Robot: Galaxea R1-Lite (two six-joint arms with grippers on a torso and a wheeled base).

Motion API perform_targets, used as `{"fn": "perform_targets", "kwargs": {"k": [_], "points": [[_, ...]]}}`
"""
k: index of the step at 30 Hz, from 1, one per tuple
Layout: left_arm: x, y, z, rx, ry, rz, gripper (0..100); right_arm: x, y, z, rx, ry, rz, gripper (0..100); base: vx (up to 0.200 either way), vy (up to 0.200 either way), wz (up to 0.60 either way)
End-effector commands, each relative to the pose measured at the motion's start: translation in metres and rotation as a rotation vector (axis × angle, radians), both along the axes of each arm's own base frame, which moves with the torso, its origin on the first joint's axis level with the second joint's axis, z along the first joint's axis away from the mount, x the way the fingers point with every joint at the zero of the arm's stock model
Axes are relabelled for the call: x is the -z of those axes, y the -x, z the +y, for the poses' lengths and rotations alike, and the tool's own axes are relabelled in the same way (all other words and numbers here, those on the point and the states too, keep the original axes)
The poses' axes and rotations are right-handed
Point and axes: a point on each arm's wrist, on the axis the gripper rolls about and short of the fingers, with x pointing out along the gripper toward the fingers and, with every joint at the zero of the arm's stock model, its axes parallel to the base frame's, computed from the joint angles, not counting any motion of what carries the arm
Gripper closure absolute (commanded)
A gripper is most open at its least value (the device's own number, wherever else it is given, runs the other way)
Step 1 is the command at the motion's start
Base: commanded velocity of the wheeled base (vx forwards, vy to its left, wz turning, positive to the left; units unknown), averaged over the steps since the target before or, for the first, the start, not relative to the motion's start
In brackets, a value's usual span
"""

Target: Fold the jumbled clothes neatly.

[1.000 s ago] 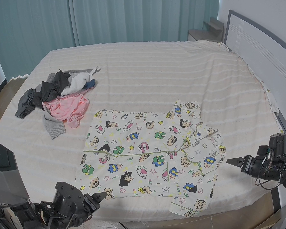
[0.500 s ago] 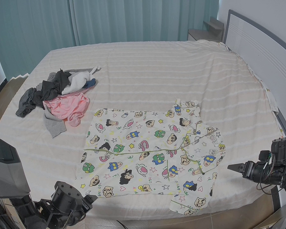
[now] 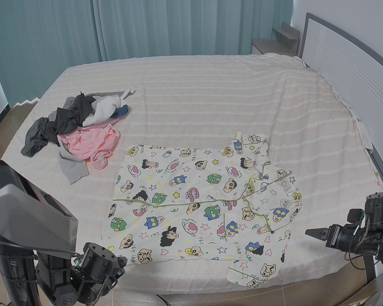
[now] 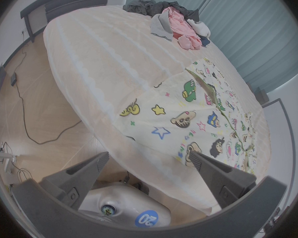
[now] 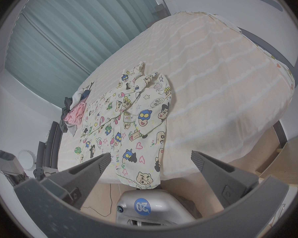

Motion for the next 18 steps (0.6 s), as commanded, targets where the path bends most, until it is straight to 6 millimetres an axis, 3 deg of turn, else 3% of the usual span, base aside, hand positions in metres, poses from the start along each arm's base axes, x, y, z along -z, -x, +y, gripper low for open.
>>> {"fn": "perform_targets", "kwargs": {"k": [1,18], "points": [[0.02,0.0,0.009,-0.033,-0.08,0.066,0,0.005,0.008,-0.001,0.001,0.004,0.018,0,0.0,0.0,0.0],[0.016,-0.02,0.017,-0.077,-0.043,-0.07,0,0.005,0.008,-0.002,-0.001,-0.004,0.015,0,0.0,0.0,0.0]]}}
